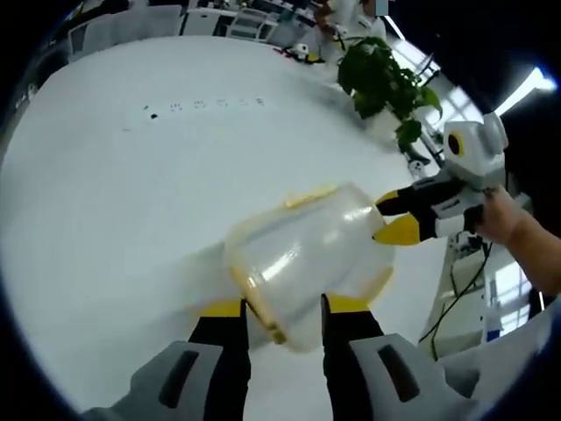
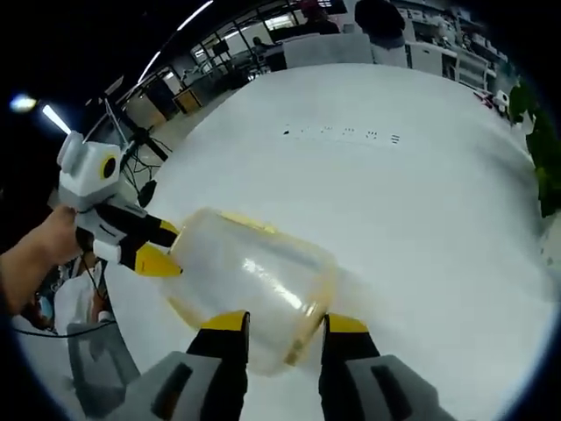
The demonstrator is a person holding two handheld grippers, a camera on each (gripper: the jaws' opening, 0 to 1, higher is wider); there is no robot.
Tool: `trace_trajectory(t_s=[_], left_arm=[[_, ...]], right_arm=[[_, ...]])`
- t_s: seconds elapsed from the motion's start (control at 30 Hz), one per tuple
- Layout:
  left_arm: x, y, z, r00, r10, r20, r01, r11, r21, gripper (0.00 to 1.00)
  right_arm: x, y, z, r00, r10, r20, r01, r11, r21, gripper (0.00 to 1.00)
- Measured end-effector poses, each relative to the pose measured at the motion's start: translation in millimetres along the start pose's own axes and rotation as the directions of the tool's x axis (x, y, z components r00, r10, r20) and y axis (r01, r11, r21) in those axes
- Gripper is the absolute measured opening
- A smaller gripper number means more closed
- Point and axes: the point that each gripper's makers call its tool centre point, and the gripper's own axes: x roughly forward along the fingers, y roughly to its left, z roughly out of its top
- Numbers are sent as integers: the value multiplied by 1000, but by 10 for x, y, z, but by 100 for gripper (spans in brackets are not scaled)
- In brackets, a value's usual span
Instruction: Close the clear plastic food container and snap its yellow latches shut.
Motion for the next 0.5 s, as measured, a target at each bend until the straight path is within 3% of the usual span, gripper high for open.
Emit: trace_trajectory(t_s=[0.23, 0.33, 0.4, 0.5], left_arm=[[5, -2, 14, 1000, -4, 2, 4, 1000, -12, 30], [-5, -1, 13, 1000, -10, 16, 10, 1000, 21, 31], [-7, 27, 12, 1000, -22, 13, 22, 1000, 8, 31], [-1, 13, 30, 1000, -23, 16, 23, 1000, 21, 32]], right_arm=[[-7, -7, 9, 1000, 6, -8, -6, 1000, -2, 30], [-8, -3, 9, 1000, 8, -12, -8, 1000, -7, 30], [-12, -5, 23, 999, 4, -32, -7, 997, -78, 31], [-5, -1, 39, 999, -5, -44, 1, 996, -89, 32]])
